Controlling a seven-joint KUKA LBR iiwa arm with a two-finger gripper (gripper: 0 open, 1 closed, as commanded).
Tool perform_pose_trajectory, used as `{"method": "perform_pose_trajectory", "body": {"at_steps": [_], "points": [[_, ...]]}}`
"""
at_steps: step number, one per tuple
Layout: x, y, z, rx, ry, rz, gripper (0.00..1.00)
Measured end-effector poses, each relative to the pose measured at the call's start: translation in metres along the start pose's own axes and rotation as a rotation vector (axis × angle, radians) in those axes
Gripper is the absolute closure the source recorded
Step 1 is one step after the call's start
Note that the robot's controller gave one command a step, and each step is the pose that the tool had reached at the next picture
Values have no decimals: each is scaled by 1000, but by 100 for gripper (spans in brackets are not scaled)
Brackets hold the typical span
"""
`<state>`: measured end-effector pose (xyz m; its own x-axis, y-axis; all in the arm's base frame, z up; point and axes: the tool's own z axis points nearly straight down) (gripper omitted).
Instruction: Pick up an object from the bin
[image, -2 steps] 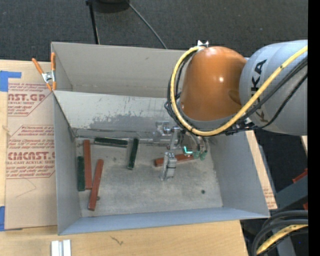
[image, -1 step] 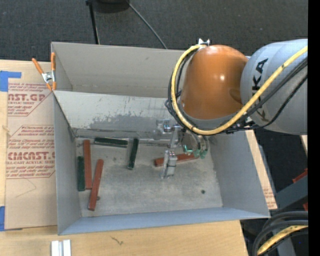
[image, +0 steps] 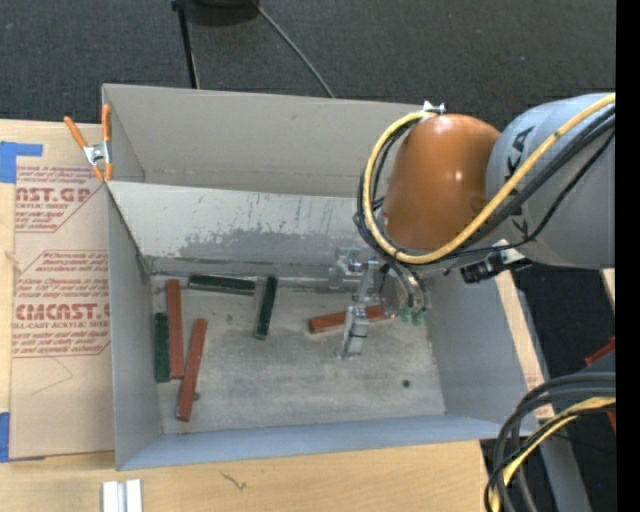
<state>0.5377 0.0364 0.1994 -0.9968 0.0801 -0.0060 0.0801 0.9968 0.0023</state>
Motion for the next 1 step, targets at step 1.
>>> {"method": "perform_pose_trajectory", "body": {"at_steps": [1], "points": [[-4,-11,66,1,0,53,0]]}}
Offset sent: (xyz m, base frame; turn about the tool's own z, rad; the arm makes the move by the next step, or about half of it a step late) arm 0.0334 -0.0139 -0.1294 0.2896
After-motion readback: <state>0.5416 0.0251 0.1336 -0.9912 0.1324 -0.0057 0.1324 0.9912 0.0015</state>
